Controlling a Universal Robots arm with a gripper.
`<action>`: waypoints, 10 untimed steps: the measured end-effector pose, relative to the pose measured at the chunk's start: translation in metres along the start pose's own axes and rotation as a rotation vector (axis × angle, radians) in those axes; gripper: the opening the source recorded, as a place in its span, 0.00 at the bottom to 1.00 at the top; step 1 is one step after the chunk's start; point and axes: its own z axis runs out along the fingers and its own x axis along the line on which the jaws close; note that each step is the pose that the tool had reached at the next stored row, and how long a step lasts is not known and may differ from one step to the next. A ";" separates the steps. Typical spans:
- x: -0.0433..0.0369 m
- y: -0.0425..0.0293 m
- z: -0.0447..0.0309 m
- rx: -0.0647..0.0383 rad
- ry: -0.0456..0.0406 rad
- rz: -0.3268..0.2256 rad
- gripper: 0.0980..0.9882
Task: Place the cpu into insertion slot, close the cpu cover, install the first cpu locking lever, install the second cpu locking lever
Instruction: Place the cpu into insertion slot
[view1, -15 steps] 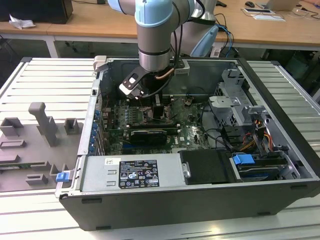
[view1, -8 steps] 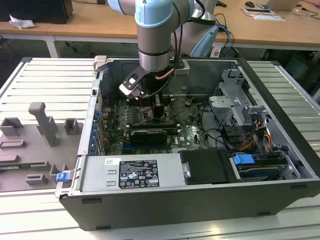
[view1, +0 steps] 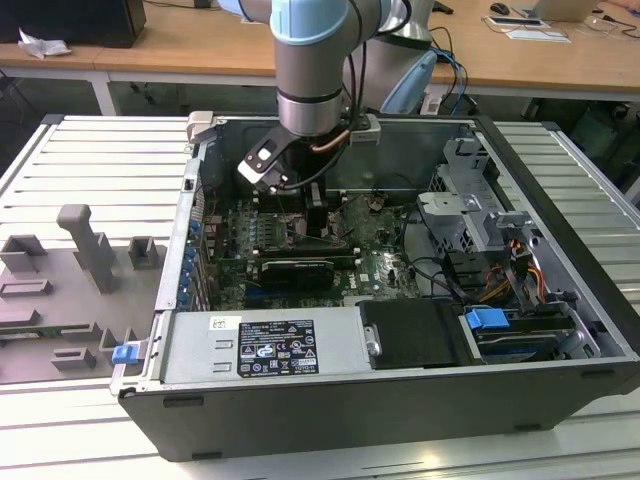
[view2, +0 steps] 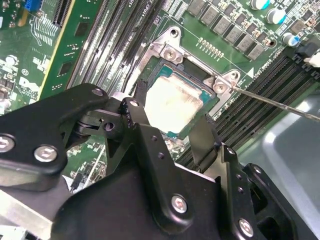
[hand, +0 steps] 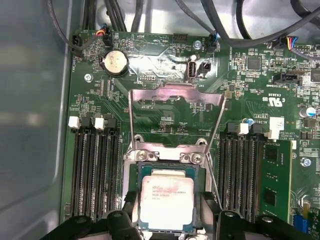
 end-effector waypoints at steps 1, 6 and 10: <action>-0.0001 0.0012 -0.0006 0.005 0.0002 0.000 0.55; -0.0003 0.0045 -0.0019 0.026 0.0009 0.000 0.07; -0.0003 0.0045 -0.0022 0.026 0.0010 0.000 0.01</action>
